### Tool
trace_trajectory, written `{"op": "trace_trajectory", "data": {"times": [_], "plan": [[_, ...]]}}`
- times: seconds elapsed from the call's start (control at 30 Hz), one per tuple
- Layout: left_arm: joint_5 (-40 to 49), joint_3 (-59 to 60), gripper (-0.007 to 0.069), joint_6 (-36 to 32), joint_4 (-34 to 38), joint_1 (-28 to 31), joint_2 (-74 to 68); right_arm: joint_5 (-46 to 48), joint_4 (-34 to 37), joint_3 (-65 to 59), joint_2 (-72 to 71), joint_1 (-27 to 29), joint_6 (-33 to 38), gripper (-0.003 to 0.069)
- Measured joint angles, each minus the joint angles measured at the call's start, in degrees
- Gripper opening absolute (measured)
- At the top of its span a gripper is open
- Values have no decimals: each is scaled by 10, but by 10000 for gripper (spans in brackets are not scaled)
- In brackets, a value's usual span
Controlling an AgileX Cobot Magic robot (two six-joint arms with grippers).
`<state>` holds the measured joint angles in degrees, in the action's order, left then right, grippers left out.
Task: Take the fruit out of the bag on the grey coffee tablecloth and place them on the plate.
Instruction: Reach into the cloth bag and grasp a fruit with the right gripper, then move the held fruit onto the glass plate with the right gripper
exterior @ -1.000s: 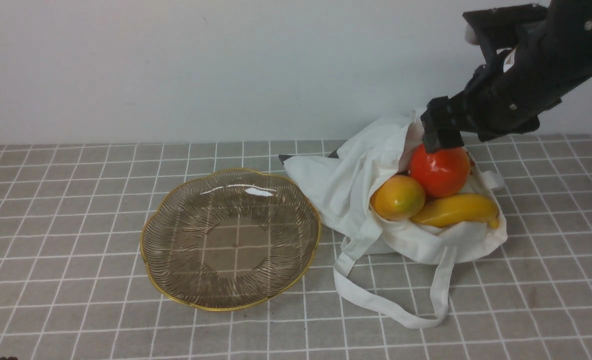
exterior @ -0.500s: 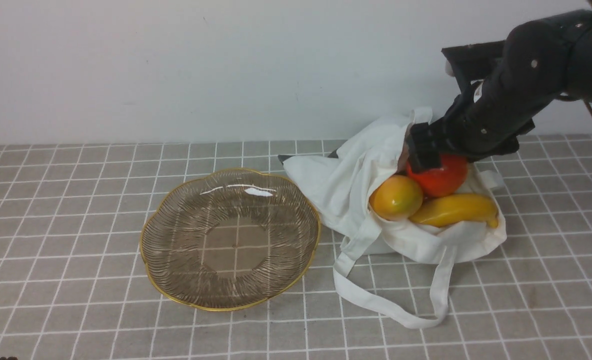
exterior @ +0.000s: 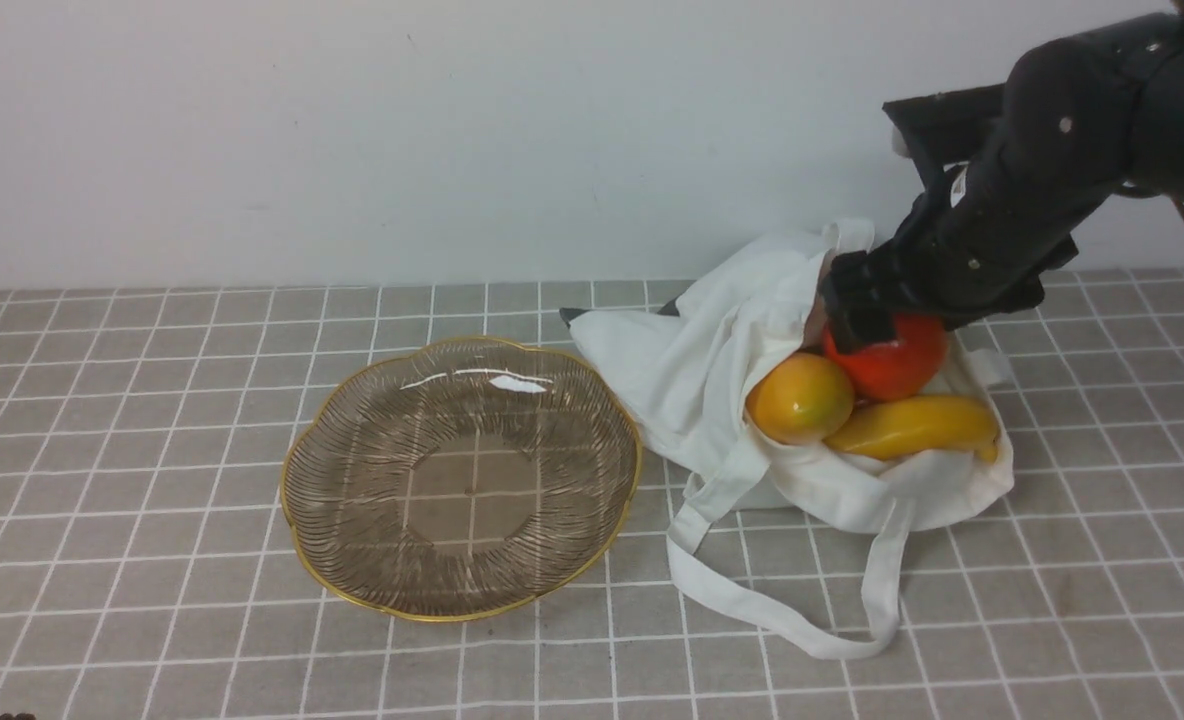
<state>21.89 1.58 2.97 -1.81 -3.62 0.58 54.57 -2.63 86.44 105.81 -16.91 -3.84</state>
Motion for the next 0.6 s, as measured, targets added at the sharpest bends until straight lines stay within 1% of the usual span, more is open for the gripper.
{"op": "trace_trajectory", "data": {"times": [0.2,0.33,0.4,0.47,0.5,0.57,0.6], "plan": [[0,0,-8,0,0,0,0,36,6,-1,-62,0,0,598],[0,0,-8,0,0,0,0,47,39,-1,-120,0,1,598],[0,0,-8,0,0,0,0,48,81,-1,-140,-2,21,598],[0,0,-8,0,0,0,0,51,137,-1,-155,-14,70,598],[0,0,-8,0,0,0,0,51,172,-1,-157,-27,95,598],[0,0,-8,0,0,0,0,50,211,-1,-154,-48,135,598],[0,0,-8,0,0,0,0,44,239,-1,-149,-70,159,598]]}}
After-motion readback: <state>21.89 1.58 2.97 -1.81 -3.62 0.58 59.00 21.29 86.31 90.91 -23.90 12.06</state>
